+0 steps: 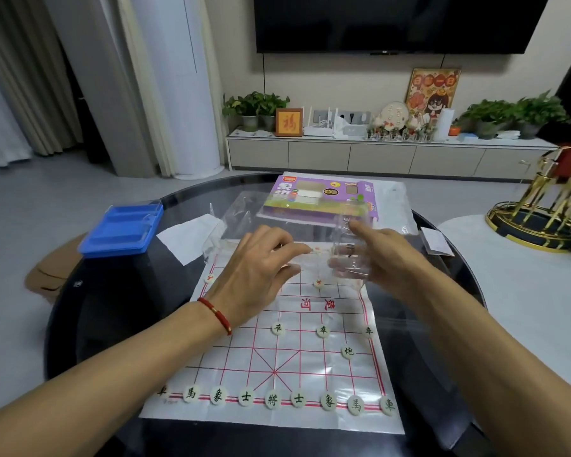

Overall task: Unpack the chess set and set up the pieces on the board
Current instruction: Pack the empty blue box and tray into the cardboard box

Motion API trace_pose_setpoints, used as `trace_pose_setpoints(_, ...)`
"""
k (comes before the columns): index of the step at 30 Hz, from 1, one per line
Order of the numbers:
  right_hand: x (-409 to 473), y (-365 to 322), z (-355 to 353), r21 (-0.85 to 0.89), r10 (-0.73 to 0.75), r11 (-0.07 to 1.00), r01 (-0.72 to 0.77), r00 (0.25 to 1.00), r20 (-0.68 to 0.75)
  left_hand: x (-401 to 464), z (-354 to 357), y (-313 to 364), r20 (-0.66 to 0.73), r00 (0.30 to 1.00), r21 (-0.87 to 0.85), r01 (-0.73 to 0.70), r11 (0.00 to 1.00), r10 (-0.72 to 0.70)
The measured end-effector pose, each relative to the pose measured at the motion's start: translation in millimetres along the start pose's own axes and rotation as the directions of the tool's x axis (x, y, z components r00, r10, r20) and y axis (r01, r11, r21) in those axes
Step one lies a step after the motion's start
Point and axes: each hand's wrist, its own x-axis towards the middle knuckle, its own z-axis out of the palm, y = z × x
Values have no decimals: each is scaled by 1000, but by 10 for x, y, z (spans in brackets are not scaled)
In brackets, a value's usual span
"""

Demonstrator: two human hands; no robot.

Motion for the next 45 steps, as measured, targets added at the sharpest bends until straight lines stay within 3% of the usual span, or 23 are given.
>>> trace_pose_setpoints(3,8,56,174,227,-2,974,-15,997,72,-74,-67,-74,24,1000,27,5,1000,-6)
trace_pose_setpoints(8,60,104,313,255,-3,967,-16,997,74,-320,-277,-281,43,996,73,77,994,-80)
trace_pose_setpoints(13,81,92,320,256,-10,967,4,1000,22,-639,-503,-681,-104,919,122,392,912,-381)
trace_pose_setpoints(15,86,104,296,265,-15,964,11,1000,15,-748,-552,-963,-75,821,192,568,800,-565)
trace_pose_setpoints(17,94,123,261,257,-25,966,20,1000,14,-811,-582,-1308,2,655,322,715,620,-756)
trace_pose_setpoints(19,104,145,227,250,-33,968,28,999,14,-844,-631,-1633,49,466,479,765,430,-884)
trace_pose_setpoints(22,128,165,181,251,-33,968,29,999,12,-858,-692,-1938,58,239,507,829,235,-969)
trace_pose_setpoints(25,159,173,81,265,-41,963,44,999,-15,-839,-710,-2065,81,110,464,875,136,-991)
trace_pose_setpoints(33,211,223,-239,237,-55,968,82,992,-118,-922,-608,-2397,92,45,474,876,83,-995)
trace_pose_setpoints(41,104,274,-308,211,-64,974,87,991,-116,-993,-607,-2123,121,63,436,893,110,-991)
trace_pose_setpoints(45,-11,269,-297,204,-69,975,92,991,-115,-1047,-586,-1962,61,88,453,885,107,-994)
